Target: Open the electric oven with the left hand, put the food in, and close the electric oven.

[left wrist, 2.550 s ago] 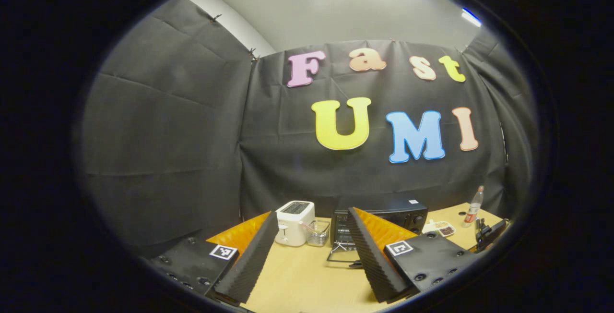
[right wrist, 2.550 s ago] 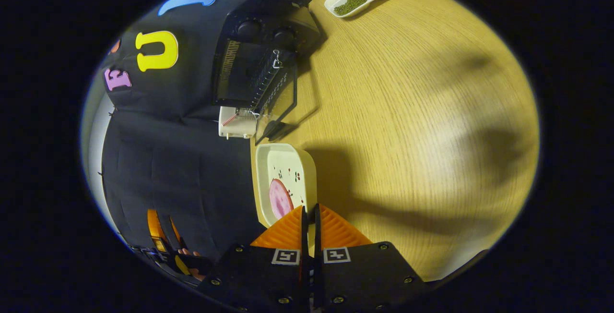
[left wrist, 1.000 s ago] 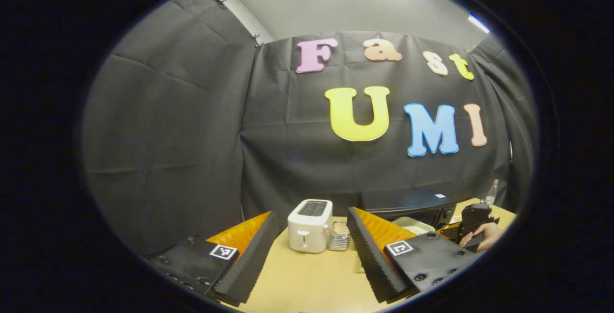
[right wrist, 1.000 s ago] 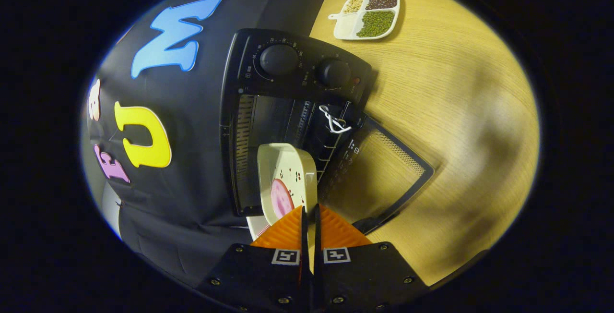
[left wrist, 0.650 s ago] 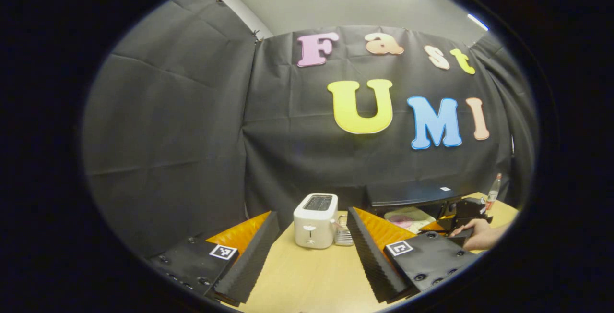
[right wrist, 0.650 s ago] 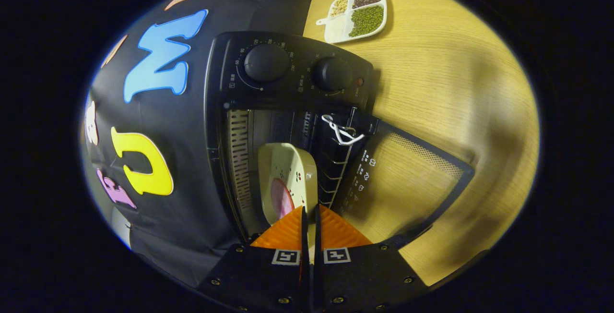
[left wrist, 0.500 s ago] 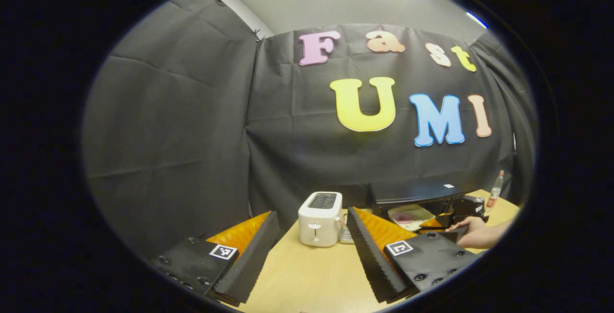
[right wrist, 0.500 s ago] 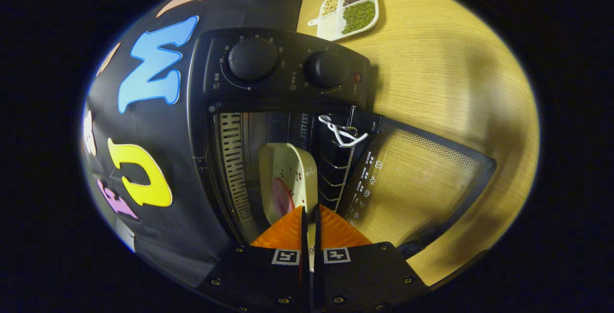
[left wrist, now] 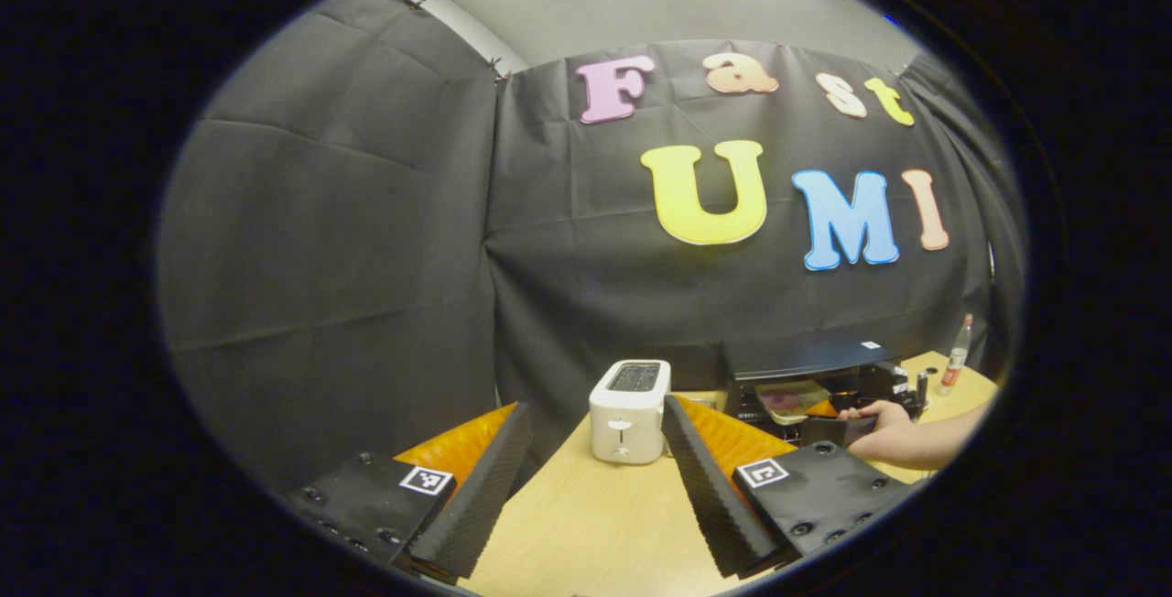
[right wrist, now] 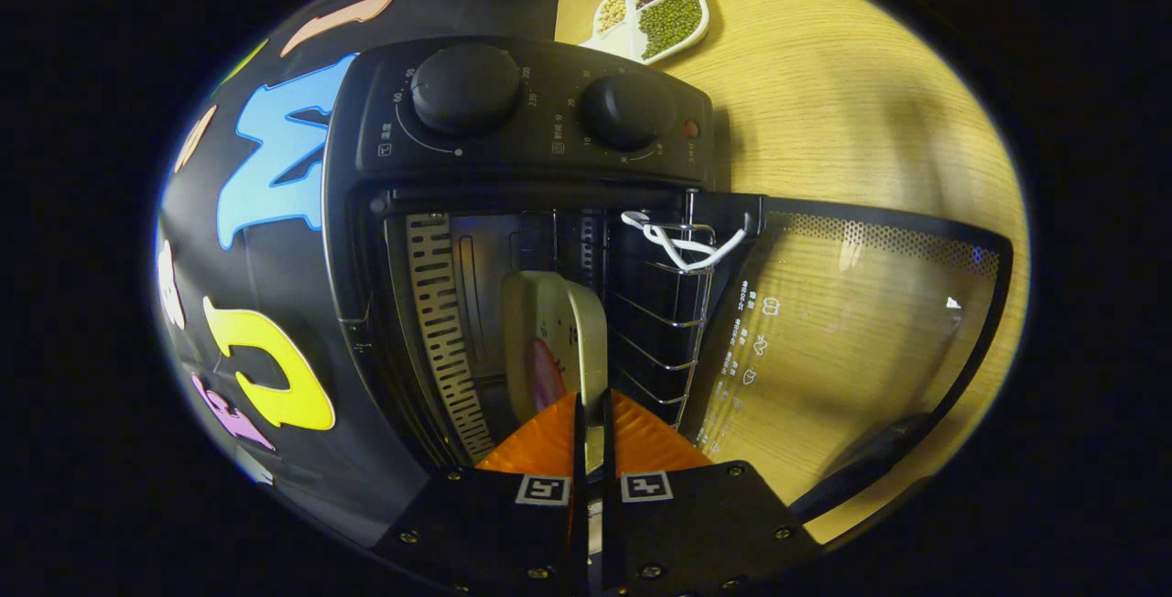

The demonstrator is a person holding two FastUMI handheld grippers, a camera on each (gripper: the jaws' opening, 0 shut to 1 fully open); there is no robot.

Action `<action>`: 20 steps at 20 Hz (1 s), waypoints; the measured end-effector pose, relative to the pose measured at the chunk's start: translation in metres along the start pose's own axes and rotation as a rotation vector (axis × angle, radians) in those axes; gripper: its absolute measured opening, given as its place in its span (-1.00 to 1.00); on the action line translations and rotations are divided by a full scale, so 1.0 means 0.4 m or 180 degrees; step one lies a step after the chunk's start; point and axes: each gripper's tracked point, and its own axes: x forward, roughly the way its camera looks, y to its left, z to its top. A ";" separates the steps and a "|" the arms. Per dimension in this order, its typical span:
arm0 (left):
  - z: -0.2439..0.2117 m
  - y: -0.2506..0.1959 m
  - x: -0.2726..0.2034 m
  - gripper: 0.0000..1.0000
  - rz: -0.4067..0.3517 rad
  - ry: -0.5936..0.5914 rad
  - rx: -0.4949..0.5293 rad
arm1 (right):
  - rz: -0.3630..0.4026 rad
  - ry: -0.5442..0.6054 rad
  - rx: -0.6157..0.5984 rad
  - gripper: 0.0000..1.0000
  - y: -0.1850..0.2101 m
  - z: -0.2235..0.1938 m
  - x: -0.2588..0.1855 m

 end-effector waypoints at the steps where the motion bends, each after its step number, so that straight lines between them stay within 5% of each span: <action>1: 0.005 -0.006 0.001 0.82 -0.0002 -0.0020 0.0010 | 0.0007 0.0022 -0.0033 -0.82 -0.002 0.001 -0.005; 3: 0.015 -0.011 -0.002 0.81 -0.0013 -0.0043 0.0019 | 0.0095 0.0102 -0.0082 -0.78 0.014 -0.001 -0.024; 5: 0.025 -0.025 -0.009 0.80 -0.0051 -0.0075 -0.0004 | 0.0172 0.0162 -0.0156 -0.34 0.028 0.001 -0.049; 6: 0.029 -0.038 -0.016 0.80 -0.0072 -0.0096 -0.0010 | 0.0201 0.0198 -0.0198 -0.02 0.032 -0.003 -0.059; 8: 0.037 -0.058 -0.026 0.80 -0.0120 -0.0135 -0.0012 | 0.0225 0.0268 -0.0309 0.96 0.036 -0.001 -0.092; 12: 0.038 -0.108 -0.050 1.00 -0.0226 -0.0150 -0.0091 | 0.0232 0.0422 -0.0619 0.95 0.034 -0.016 -0.178; 20: -0.021 -0.226 -0.065 1.00 -0.0480 0.0027 -0.0162 | 0.0522 0.0577 -0.1918 0.94 0.039 -0.014 -0.393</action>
